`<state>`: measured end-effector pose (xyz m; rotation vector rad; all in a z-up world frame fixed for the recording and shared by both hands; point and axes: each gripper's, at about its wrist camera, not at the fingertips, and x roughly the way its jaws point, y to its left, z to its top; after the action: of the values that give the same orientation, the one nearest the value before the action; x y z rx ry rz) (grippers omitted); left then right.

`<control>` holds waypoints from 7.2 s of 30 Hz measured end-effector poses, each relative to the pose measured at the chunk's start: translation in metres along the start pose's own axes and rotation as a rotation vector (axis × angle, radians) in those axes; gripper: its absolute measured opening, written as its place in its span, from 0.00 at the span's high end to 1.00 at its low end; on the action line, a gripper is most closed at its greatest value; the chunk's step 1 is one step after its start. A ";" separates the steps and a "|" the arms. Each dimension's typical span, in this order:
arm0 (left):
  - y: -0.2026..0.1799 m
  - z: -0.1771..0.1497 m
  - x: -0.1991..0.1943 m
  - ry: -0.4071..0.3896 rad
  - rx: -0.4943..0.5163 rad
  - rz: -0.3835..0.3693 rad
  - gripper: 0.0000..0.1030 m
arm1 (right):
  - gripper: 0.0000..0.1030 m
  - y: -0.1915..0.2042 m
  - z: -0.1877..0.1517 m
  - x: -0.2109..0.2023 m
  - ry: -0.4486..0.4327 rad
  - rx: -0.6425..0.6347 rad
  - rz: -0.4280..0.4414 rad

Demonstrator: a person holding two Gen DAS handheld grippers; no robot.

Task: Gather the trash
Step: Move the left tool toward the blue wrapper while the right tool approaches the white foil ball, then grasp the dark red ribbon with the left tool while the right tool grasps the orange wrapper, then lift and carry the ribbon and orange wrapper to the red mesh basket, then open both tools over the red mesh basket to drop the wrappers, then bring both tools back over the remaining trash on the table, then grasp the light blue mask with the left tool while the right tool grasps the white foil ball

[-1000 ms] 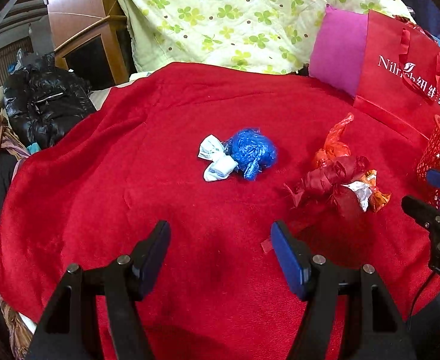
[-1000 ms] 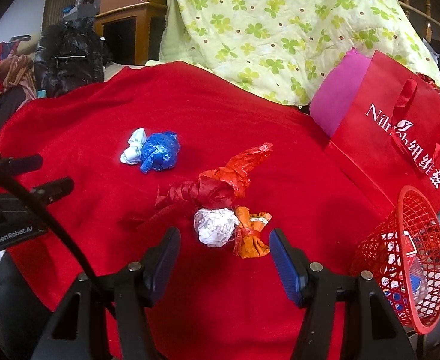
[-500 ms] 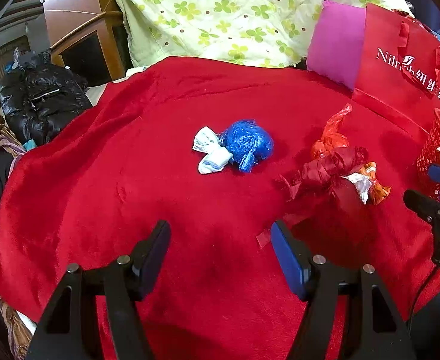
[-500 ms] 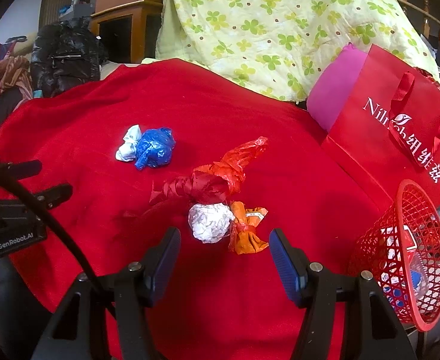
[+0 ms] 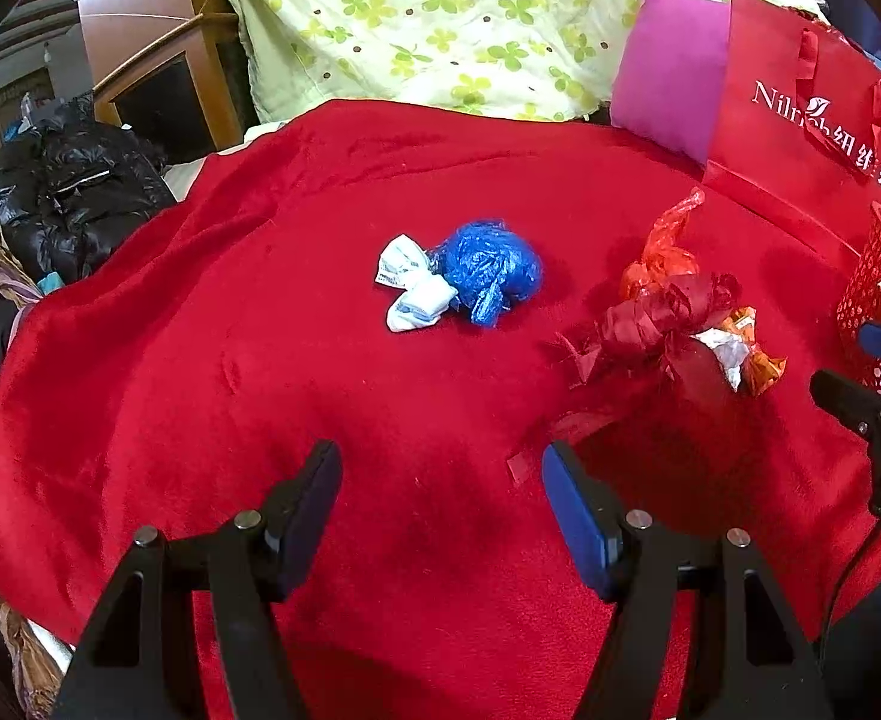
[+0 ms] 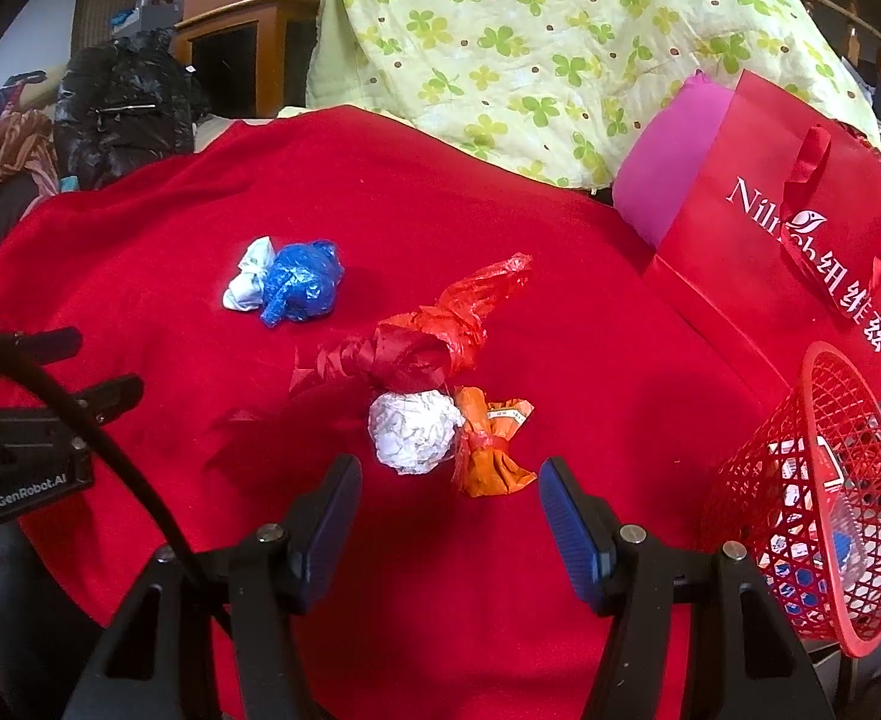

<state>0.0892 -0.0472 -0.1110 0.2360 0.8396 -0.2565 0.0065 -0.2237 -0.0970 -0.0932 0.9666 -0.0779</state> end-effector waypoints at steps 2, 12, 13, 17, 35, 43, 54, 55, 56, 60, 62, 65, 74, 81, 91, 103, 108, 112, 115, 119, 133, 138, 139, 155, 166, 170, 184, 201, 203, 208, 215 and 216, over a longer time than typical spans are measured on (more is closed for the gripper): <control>0.000 -0.002 0.002 0.007 0.001 -0.004 0.32 | 0.36 -0.003 -0.001 0.002 0.000 0.011 0.004; -0.008 -0.019 0.021 0.077 0.014 -0.056 0.32 | 0.36 -0.063 -0.035 0.030 0.075 0.261 0.181; -0.009 -0.020 0.022 0.083 0.013 -0.065 0.32 | 0.36 -0.069 -0.038 0.034 0.080 0.293 0.201; -0.019 -0.018 0.020 0.074 0.031 -0.083 0.32 | 0.36 -0.086 -0.045 0.046 0.082 0.388 0.254; -0.040 0.036 0.038 0.051 0.119 -0.260 0.32 | 0.62 -0.072 -0.018 0.113 0.029 0.358 0.225; -0.079 0.069 0.068 0.055 0.211 -0.400 0.32 | 0.65 -0.077 -0.022 0.110 -0.008 0.372 0.250; -0.077 0.068 0.098 0.114 0.167 -0.520 0.58 | 0.66 -0.084 -0.025 0.104 -0.046 0.406 0.263; -0.077 0.067 0.096 0.109 0.167 -0.521 0.59 | 0.66 -0.084 -0.025 0.103 -0.052 0.405 0.261; -0.076 0.067 0.094 0.101 0.168 -0.513 0.61 | 0.66 -0.084 -0.025 0.102 -0.058 0.404 0.260; -0.076 0.065 0.086 0.067 0.161 -0.501 0.69 | 0.67 -0.083 -0.024 0.092 -0.102 0.396 0.251; -0.070 0.062 0.082 0.049 0.144 -0.504 0.71 | 0.67 -0.084 -0.025 0.086 -0.127 0.395 0.250; -0.059 0.060 0.070 0.015 0.110 -0.510 0.71 | 0.67 -0.087 -0.027 0.078 -0.154 0.402 0.257; -0.011 0.063 0.018 -0.085 0.018 -0.469 0.71 | 0.67 -0.079 -0.031 0.040 -0.187 0.359 0.236; -0.004 0.073 -0.023 -0.141 0.009 -0.399 0.71 | 0.67 -0.084 -0.021 -0.014 -0.275 0.344 0.225; -0.023 0.084 -0.070 -0.184 0.006 -0.450 0.71 | 0.67 -0.101 -0.027 -0.084 -0.378 0.325 0.140; -0.130 0.100 -0.103 -0.193 0.147 -0.552 0.71 | 0.67 -0.169 -0.059 -0.135 -0.446 0.413 -0.007; -0.177 0.111 -0.114 -0.210 0.199 -0.602 0.71 | 0.67 -0.207 -0.072 -0.151 -0.471 0.477 -0.072; -0.215 0.119 -0.115 -0.200 0.219 -0.652 0.71 | 0.67 -0.234 -0.084 -0.158 -0.479 0.539 -0.109; -0.242 0.124 -0.114 -0.193 0.231 -0.668 0.71 | 0.67 -0.254 -0.095 -0.161 -0.480 0.590 -0.123; -0.277 0.129 -0.110 -0.177 0.250 -0.685 0.70 | 0.67 -0.276 -0.107 -0.162 -0.481 0.641 -0.132; -0.334 0.135 -0.096 -0.126 0.220 -0.809 0.59 | 0.65 -0.315 -0.132 -0.132 -0.419 0.736 -0.109; -0.333 0.128 -0.078 -0.117 0.196 -0.735 0.39 | 0.65 -0.316 -0.134 -0.116 -0.383 0.746 -0.081; -0.330 0.126 -0.075 -0.116 0.209 -0.710 0.39 | 0.65 -0.315 -0.133 -0.113 -0.373 0.746 -0.079; -0.224 0.100 -0.111 -0.316 0.324 -0.204 0.32 | 0.62 -0.280 -0.104 -0.134 -0.399 0.667 -0.040; -0.127 0.088 -0.122 -0.324 0.193 -0.057 0.32 | 0.38 -0.210 -0.057 -0.144 -0.448 0.513 0.015; -0.101 0.083 -0.124 -0.325 0.150 -0.034 0.32 | 0.38 -0.188 -0.045 -0.141 -0.444 0.472 0.041; -0.048 0.068 -0.112 -0.297 0.059 -0.008 0.32 | 0.38 -0.120 -0.014 -0.129 -0.404 0.336 0.106; 0.041 0.030 -0.049 -0.133 -0.092 0.085 0.32 | 0.38 -0.058 -0.005 -0.058 -0.231 0.261 0.255; 0.053 0.023 -0.037 -0.097 -0.119 0.094 0.32 | 0.38 -0.055 -0.006 -0.042 -0.193 0.268 0.278; 0.073 0.016 -0.008 -0.016 -0.170 0.060 0.32 | 0.40 -0.054 -0.016 0.018 -0.068 0.345 0.351; 0.079 0.035 0.031 0.011 -0.194 -0.063 0.32 | 0.47 -0.057 -0.020 0.072 0.015 0.394 0.394; 0.080 0.040 0.039 0.015 -0.201 -0.080 0.32 | 0.47 -0.057 -0.019 0.075 0.017 0.396 0.401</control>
<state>0.1679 0.0109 -0.1064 0.0159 0.8839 -0.2437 0.0319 -0.2897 -0.1628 0.4659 0.9549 0.1004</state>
